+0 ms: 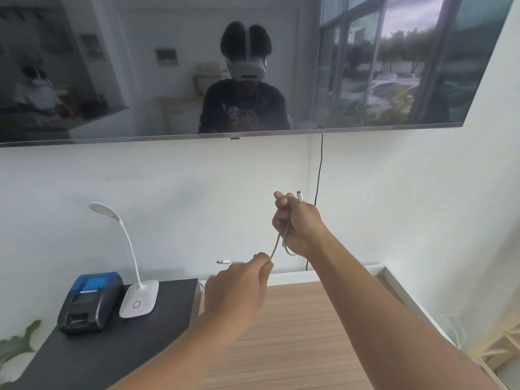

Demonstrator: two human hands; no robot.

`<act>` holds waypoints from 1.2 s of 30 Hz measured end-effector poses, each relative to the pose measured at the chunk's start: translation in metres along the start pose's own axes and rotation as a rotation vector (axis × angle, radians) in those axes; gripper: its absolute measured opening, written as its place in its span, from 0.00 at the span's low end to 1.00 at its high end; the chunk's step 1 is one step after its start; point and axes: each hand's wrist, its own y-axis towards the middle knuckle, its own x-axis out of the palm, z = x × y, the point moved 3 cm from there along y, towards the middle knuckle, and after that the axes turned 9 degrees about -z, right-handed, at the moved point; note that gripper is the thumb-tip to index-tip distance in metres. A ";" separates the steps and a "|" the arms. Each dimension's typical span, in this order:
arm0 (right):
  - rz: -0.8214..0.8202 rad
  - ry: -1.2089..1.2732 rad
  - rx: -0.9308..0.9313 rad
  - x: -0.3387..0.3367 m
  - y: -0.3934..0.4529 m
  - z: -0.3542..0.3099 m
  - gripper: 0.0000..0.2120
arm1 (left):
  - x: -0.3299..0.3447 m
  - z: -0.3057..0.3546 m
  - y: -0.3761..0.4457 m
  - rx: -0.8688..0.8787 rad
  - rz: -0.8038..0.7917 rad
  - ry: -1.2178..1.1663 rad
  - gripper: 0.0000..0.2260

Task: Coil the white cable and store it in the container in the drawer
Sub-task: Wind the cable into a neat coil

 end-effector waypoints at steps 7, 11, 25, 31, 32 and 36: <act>-0.188 -0.123 -0.100 0.009 -0.002 -0.001 0.12 | 0.013 -0.004 0.003 -0.270 -0.558 -1.135 0.10; -0.301 -0.190 -0.176 0.012 -0.005 -0.001 0.12 | 0.013 -0.016 0.014 -0.381 -0.665 -1.749 0.13; -0.360 -0.356 -0.331 0.014 -0.001 0.001 0.13 | -0.008 0.024 0.039 -0.347 -0.583 -1.890 0.25; -0.350 -0.311 -0.275 0.005 -0.009 0.013 0.14 | -0.015 0.012 0.059 -0.551 -0.529 -1.661 0.07; -0.349 -0.317 -0.273 0.005 -0.010 0.014 0.14 | -0.014 0.008 0.060 -0.569 -0.521 -1.611 0.08; -0.357 -0.336 -0.247 0.000 -0.014 0.013 0.14 | -0.009 -0.009 0.068 -0.588 -0.450 -1.471 0.12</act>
